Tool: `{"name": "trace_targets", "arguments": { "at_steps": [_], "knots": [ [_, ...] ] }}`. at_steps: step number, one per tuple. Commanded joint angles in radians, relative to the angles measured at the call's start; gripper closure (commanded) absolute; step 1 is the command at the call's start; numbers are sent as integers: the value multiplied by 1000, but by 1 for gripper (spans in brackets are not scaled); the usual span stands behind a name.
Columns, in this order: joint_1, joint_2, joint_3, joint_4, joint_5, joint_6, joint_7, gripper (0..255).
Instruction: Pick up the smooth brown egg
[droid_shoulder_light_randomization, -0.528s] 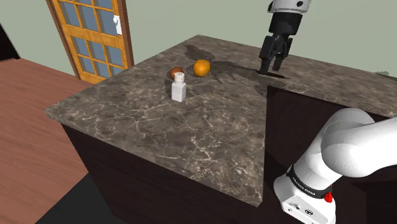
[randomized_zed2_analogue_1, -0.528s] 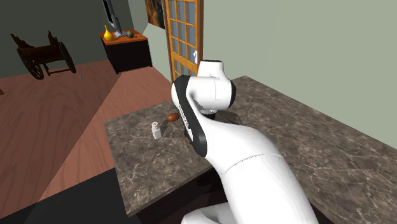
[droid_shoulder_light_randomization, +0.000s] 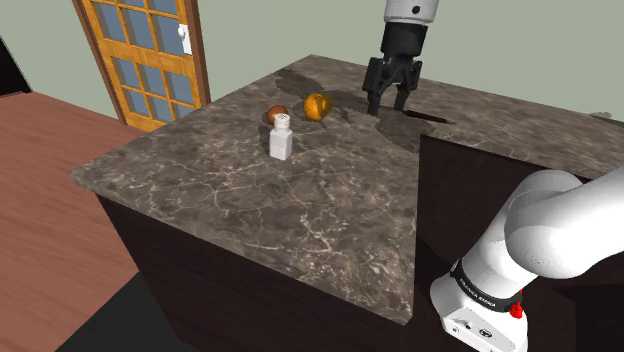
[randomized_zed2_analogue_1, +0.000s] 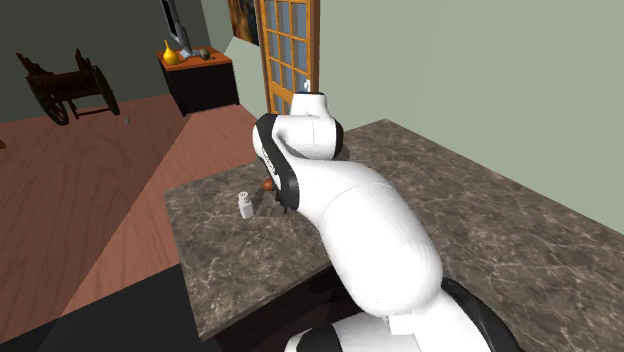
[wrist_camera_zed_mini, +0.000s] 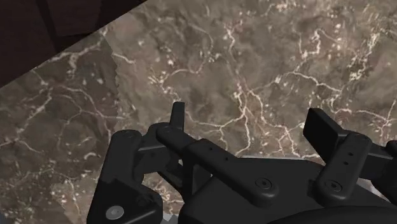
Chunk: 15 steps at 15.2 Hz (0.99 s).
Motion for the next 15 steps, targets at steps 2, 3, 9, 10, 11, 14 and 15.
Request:
{"name": "trace_targets", "arguments": {
  "at_steps": [2, 3, 9, 10, 11, 14, 15],
  "knots": [
    [2, 118, 36, 75, 18, 47, 72, 0],
    [2, 155, 46, 99, 21, 60, 94, 0],
    [2, 386, 92, 277, 19, 117, 224, 0],
    [2, 426, 98, 312, 16, 123, 245, 0],
    [3, 466, 103, 348, 12, 127, 267, 0],
    [8, 587, 114, 466, -2, 131, 330, 0],
    [10, 629, 117, 509, -8, 129, 350, 0]
  ]
}}
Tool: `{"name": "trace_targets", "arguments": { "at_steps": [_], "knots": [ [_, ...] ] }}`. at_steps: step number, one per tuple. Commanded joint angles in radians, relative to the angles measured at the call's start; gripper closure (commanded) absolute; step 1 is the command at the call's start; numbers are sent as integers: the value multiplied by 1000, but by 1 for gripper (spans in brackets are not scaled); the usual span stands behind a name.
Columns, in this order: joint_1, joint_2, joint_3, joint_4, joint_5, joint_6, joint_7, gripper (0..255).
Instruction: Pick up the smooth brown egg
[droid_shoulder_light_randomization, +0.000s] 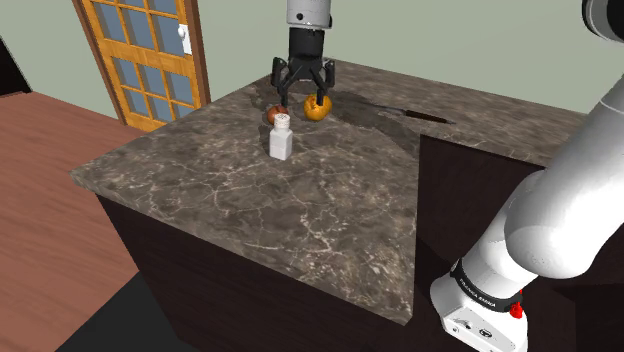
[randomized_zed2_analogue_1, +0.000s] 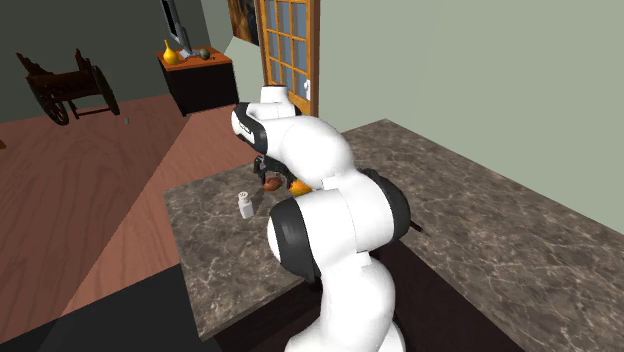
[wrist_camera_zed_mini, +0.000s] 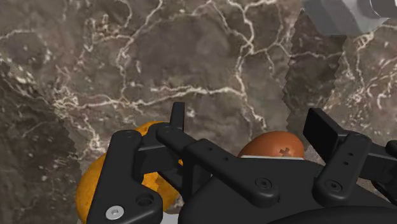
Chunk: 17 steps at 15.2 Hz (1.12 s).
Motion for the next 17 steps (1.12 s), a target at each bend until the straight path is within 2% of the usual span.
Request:
{"name": "trace_targets", "arguments": {
  "at_steps": [1, 5, 14, 15, 17],
  "knots": [
    [6, 88, 7, 91, -11, -3, 47, 0],
    [19, 238, 7, 264, -32, -27, 113, 0],
    [19, 244, 6, 169, -31, 73, 105, 0],
    [19, 244, 6, 170, -32, 72, 105, 255],
    [19, 245, 6, 171, -32, 72, 105, 255]
  ]
}}
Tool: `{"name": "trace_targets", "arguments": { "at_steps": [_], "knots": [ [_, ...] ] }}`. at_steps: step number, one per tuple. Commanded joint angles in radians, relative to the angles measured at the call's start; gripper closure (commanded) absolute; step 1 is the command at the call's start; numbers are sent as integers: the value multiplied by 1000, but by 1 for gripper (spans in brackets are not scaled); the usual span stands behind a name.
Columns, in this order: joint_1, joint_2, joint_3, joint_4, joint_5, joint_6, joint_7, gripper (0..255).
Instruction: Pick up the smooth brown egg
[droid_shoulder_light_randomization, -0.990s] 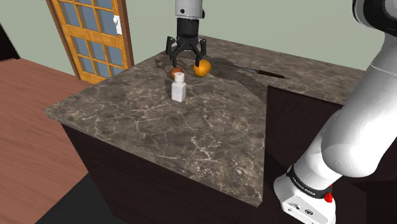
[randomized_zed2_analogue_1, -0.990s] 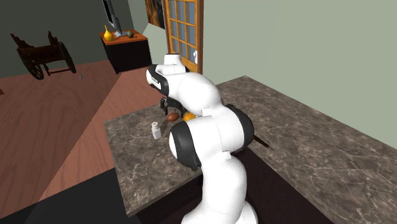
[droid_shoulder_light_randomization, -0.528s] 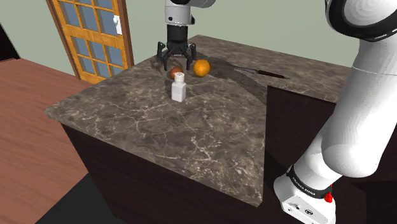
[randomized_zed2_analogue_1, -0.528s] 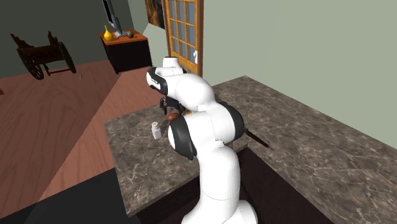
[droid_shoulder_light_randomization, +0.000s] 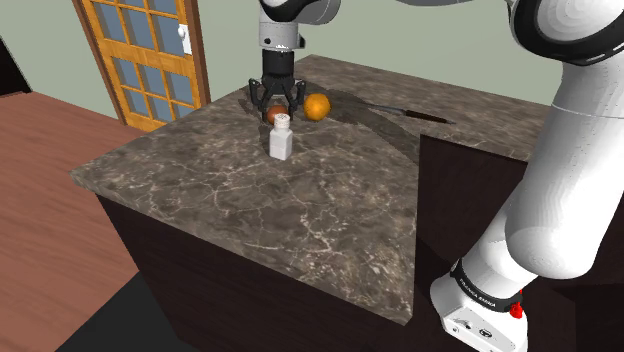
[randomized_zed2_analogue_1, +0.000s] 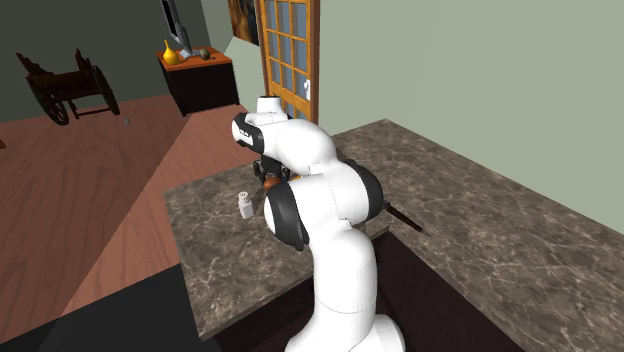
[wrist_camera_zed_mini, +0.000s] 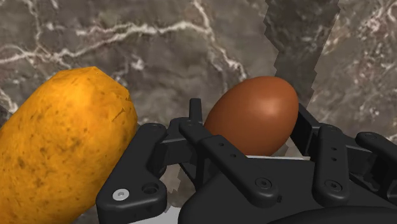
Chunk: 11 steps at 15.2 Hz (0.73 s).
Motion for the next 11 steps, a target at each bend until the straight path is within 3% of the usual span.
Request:
{"name": "trace_targets", "arguments": {
  "at_steps": [1, 7, 11],
  "knots": [
    [0, 1, 0, -1, 0, 0, 0, 255],
    [0, 0, 0, -3, 0, 1, 0, 255],
    [0, -5, 0, 45, 0, -51, 4, 255]
  ]
}}
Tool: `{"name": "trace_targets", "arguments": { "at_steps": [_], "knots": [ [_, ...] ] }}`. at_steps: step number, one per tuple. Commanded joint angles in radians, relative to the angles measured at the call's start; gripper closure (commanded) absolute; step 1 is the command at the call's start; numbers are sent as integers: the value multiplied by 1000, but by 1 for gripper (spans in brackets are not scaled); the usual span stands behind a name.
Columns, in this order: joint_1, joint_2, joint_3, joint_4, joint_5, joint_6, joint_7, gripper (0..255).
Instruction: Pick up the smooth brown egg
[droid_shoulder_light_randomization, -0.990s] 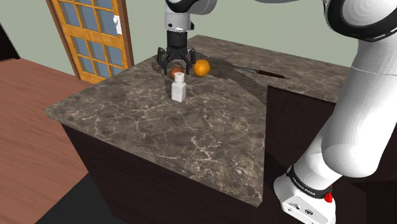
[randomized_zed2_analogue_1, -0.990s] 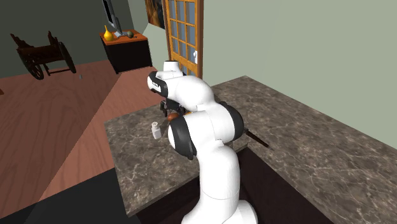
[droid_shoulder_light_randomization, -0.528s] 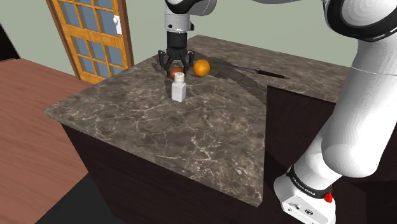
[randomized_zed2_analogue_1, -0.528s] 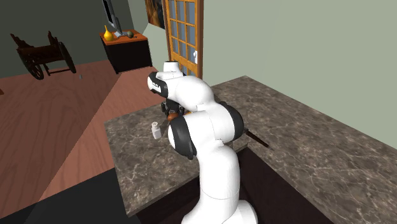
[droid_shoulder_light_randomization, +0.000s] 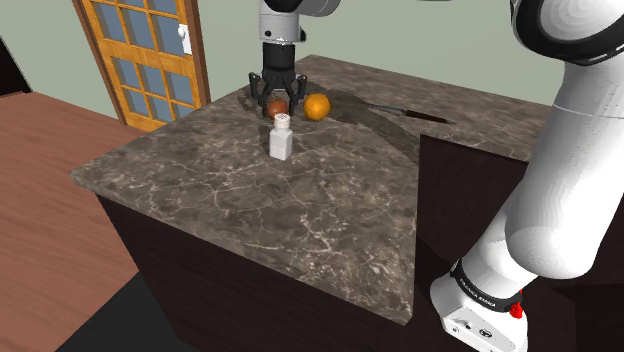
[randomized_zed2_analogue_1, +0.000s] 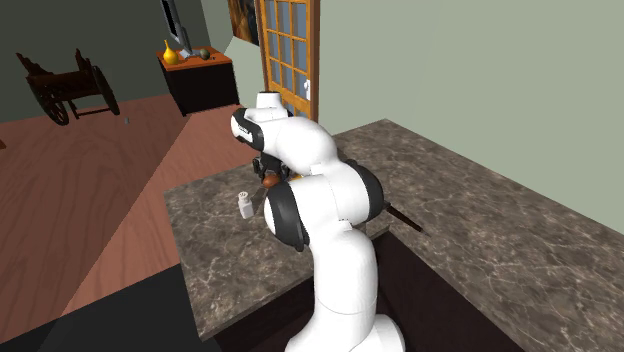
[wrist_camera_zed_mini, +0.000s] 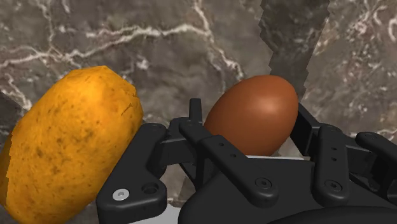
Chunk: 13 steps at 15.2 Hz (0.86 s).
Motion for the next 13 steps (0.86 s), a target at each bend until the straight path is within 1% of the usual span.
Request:
{"name": "trace_targets", "arguments": {
  "at_steps": [1, 11, 13],
  "knots": [
    [0, 2, 0, 30, -1, -28, 3, 255],
    [1, 11, 1, 176, -2, -165, 14, 255],
    [1, 11, 1, 178, -2, -167, 15, 255]
  ]
}}
